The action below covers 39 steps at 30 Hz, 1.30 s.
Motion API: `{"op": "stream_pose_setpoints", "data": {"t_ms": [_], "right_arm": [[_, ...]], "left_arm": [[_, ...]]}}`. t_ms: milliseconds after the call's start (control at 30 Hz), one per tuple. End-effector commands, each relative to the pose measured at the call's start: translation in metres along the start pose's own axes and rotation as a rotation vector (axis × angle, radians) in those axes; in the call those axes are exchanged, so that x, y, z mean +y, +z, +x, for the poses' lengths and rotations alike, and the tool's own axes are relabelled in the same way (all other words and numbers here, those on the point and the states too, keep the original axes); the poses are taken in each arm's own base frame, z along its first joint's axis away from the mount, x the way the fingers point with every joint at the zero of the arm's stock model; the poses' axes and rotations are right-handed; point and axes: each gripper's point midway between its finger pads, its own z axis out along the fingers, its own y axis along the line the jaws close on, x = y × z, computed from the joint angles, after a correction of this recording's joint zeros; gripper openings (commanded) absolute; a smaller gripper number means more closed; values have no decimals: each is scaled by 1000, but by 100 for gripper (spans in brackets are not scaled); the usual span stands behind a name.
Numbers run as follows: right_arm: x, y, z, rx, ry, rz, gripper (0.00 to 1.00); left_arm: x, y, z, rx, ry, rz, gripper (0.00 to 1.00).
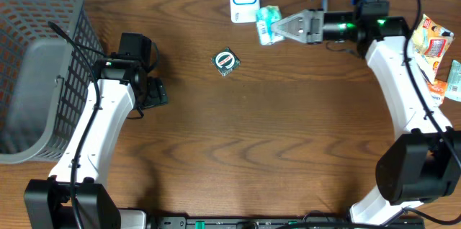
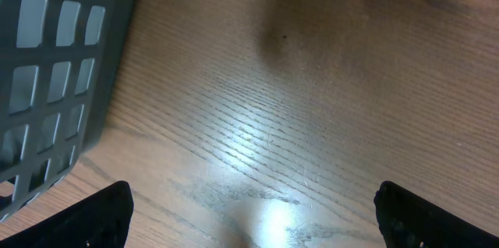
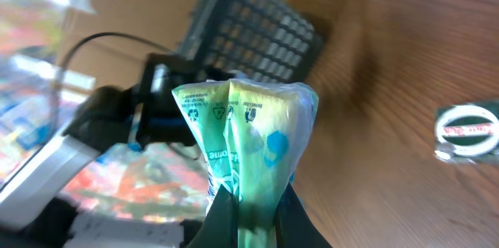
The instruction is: Scan the item barcode
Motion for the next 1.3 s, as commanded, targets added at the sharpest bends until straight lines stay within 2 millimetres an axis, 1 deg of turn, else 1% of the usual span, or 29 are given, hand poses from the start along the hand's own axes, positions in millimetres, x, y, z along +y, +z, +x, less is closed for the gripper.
{"op": "stream_pose_setpoints", "data": {"t_ms": [0,33,100,167,300,367,433,533,633,733,800,900,1033,1067,1133,1167,1200,1267], "right_arm": [[-44,5,-11,-72,67,293,1],[-66,2,-15,-109,60,448,1],[-95,-6,-18,-151,45,676,1],[-107,-9,-16,-154,6,807,1],[-112,-5,-16,-143,-91,955,1],[-111,-2,-20,-156,-135,998,1],[-108,1,-25,-167,-156,1004,2],[-100,3,-40,-198,-178,992,2],[-93,7,-69,-263,-254,968,2],[-95,14,-94,-342,-316,950,6],[-102,19,-104,-366,-331,942,5],[-125,32,-119,-382,-350,950,7],[-137,46,-135,-336,-485,988,8],[-143,46,-142,-327,-538,1052,8],[-155,38,-151,-336,-599,1195,5],[-162,37,-155,-328,-656,1267,5],[-167,40,-156,-302,-714,1303,5],[-178,53,-154,-216,-850,1339,7]], "left_arm": [[3,1,1,3,-15,-12,98],[3,1,1,3,-15,-12,98],[3,1,1,3,-15,-12,98],[3,1,1,3,-15,-12,98],[3,1,1,3,-15,-12,98],[3,1,1,3,-15,-12,98],[3,1,1,3,-15,-12,98],[3,1,1,3,-15,-12,98],[3,1,1,3,-15,-12,98],[3,1,1,3,-15,-12,98],[3,1,1,3,-15,-12,98],[3,1,1,3,-15,-12,97],[3,1,1,3,-15,-12,98],[3,1,1,3,-15,-12,98],[3,1,1,3,-15,-12,98],[3,1,1,3,-15,-12,98],[3,1,1,3,-15,-12,98],[3,1,1,3,-15,-12,98]]}}
